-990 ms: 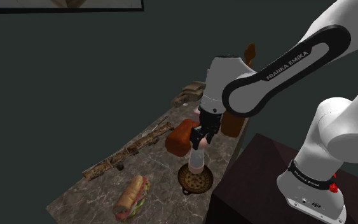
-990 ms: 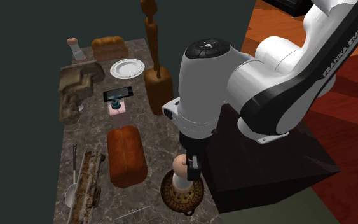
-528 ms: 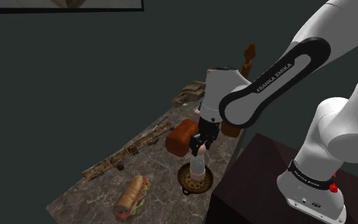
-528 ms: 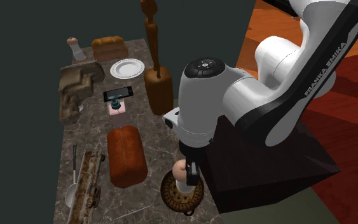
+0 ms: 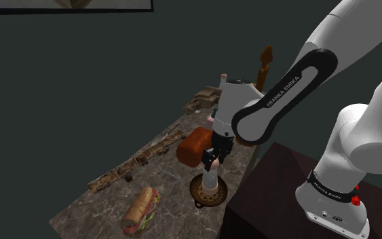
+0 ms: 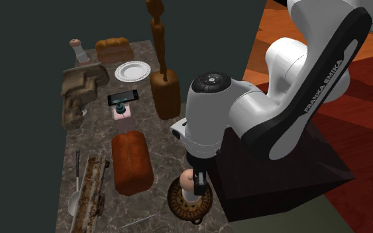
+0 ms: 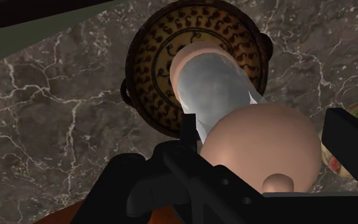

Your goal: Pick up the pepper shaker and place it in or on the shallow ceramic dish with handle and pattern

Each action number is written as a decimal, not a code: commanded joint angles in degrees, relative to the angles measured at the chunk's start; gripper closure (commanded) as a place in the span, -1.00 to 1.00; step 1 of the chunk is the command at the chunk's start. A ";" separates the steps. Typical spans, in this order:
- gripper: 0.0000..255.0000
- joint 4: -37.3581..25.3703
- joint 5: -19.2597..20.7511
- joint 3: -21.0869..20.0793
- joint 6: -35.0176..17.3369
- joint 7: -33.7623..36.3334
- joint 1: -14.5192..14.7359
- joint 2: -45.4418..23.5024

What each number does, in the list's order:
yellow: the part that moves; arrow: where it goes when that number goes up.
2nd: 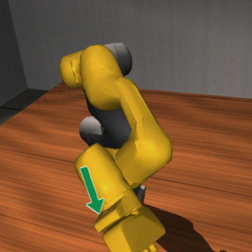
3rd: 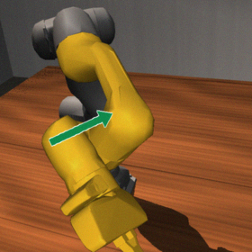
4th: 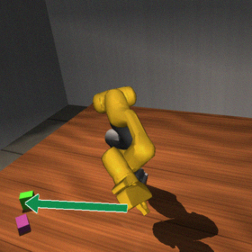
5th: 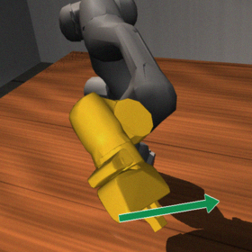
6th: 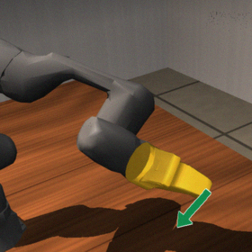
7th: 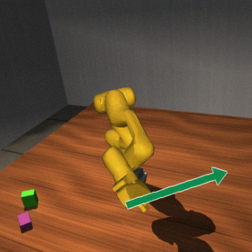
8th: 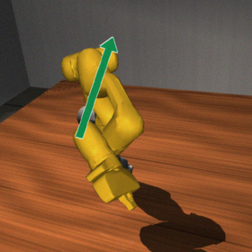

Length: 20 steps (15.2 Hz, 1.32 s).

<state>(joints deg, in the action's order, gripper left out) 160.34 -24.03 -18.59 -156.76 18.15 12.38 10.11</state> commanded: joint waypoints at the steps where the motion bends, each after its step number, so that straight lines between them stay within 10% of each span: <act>1: 1.00 -0.01 -0.01 -0.01 -0.06 0.00 0.01 -0.04; 3: 1.00 -0.01 -0.01 -0.01 -0.06 0.00 0.01 -0.04; 4: -1.00 -0.01 -0.01 -0.01 -0.06 0.00 0.01 -0.05; 20: -1.00 -0.40 1.55 1.23 10.31 0.95 -0.71 9.81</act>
<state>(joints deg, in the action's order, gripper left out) 159.94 -22.49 -17.37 -146.47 19.10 11.67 19.90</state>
